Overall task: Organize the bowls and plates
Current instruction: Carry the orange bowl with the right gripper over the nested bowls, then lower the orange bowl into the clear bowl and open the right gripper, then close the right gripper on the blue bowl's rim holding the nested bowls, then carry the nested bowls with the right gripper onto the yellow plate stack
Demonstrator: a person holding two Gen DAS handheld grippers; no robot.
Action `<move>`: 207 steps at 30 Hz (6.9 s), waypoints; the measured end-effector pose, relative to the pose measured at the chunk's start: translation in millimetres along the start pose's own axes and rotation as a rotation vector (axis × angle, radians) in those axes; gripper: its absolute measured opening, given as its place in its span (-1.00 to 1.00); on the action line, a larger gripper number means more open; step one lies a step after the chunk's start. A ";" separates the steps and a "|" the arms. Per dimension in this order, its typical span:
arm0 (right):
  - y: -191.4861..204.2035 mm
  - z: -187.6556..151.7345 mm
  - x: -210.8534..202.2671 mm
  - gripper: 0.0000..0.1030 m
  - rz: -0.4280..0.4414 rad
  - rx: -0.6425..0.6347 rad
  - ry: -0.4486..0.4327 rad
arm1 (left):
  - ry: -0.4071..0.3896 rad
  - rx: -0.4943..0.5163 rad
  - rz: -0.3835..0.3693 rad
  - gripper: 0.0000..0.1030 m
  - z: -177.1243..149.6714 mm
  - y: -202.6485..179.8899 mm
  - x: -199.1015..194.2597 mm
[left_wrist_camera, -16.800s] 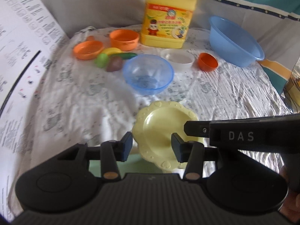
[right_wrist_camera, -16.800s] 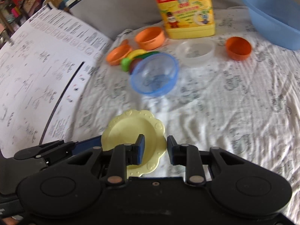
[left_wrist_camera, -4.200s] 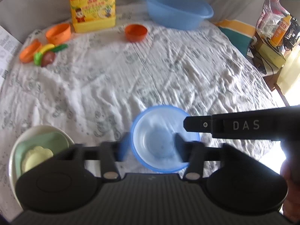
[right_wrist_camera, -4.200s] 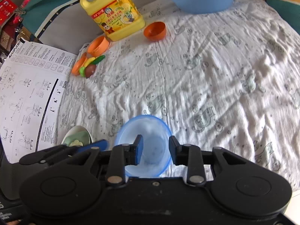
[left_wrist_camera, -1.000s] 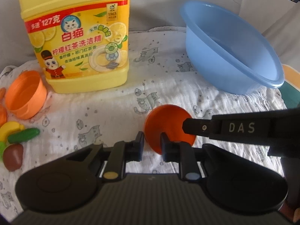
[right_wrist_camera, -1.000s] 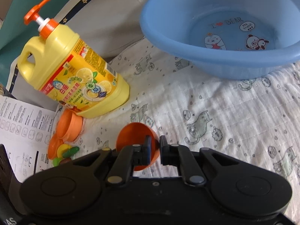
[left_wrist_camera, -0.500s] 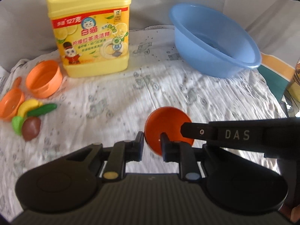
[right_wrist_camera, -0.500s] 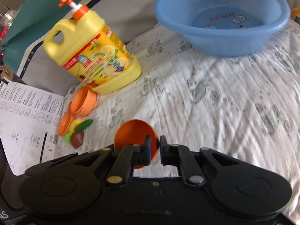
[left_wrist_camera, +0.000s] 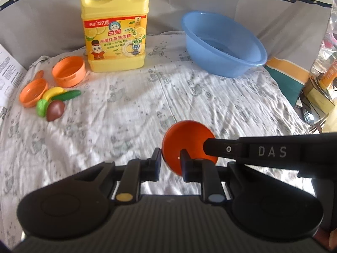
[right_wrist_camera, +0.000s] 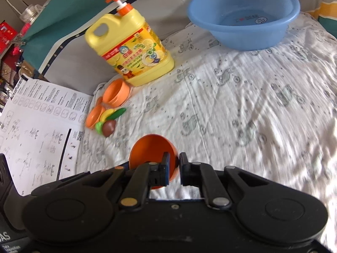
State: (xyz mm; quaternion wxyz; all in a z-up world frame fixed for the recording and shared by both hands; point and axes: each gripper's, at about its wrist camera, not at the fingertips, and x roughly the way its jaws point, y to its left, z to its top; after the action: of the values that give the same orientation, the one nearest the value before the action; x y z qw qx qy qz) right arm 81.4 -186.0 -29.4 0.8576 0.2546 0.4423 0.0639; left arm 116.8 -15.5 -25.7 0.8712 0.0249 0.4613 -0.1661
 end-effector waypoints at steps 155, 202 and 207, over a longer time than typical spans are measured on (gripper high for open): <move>-13.4 -112.1 -18.6 -0.35 -0.183 -0.110 0.078 | 0.035 -0.092 -0.145 -0.15 -128.8 4.8 -7.6; 198.9 -137.3 47.4 -0.35 -0.031 -0.453 0.226 | -0.054 -0.389 0.078 -0.22 -157.4 177.2 -110.6; 203.9 -143.7 53.4 -0.35 -0.035 -0.459 0.250 | -0.040 -0.404 0.074 -0.22 -165.0 187.0 -110.3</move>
State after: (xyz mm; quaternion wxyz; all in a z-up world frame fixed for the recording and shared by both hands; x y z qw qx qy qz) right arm 23.4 62.3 -36.5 0.8326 0.0356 0.5229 0.1788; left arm -13.4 222.7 -51.3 0.8730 -0.1366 0.4667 -0.0385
